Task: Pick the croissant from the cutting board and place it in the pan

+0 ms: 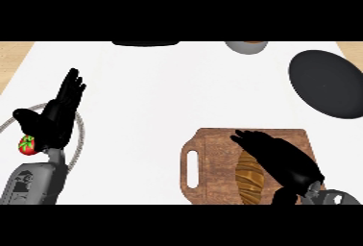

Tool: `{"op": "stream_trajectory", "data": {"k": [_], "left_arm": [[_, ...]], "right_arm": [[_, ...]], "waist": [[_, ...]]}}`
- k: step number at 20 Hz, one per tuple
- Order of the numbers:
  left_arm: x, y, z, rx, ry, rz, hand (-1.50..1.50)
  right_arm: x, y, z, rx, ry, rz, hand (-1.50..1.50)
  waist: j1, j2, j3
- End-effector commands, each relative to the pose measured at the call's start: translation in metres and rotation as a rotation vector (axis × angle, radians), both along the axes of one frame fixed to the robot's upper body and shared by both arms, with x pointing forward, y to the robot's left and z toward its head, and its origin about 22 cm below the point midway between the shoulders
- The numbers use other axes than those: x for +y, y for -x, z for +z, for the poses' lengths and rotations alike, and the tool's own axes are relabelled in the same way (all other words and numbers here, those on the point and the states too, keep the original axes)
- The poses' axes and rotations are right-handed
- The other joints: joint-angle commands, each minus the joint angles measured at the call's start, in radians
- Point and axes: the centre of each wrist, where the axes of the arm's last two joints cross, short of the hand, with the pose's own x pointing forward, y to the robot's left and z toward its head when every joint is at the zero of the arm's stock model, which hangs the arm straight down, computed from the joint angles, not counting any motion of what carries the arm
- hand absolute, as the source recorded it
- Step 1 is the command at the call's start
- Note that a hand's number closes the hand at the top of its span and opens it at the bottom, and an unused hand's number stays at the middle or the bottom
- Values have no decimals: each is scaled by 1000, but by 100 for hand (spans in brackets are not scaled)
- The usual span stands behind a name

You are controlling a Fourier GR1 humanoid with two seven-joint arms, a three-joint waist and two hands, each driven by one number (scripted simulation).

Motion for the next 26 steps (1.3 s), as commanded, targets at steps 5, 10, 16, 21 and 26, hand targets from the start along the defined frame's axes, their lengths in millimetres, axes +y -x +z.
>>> {"op": "stream_trajectory", "data": {"k": [5,10,16,21,26], "left_arm": [[0,7,14,12,-9,3,0],[16,3,24,-6,-4,4,0],[4,-1,-12,11,8,-4,0],[-1,1,-3,-2,-16,3,0],[-1,16,-3,-3,2,6,0]], "right_arm": [[12,-6,-28,20,82,6,-150],[6,-12,-26,61,95,14,-150],[23,-14,-46,86,86,73,150],[3,-4,-63,43,62,171,150],[6,-14,-54,29,52,159,150]], "waist": [[3,0,0],[2,0,0],[-1,1,0],[-1,0,0],[1,-1,0]]}}
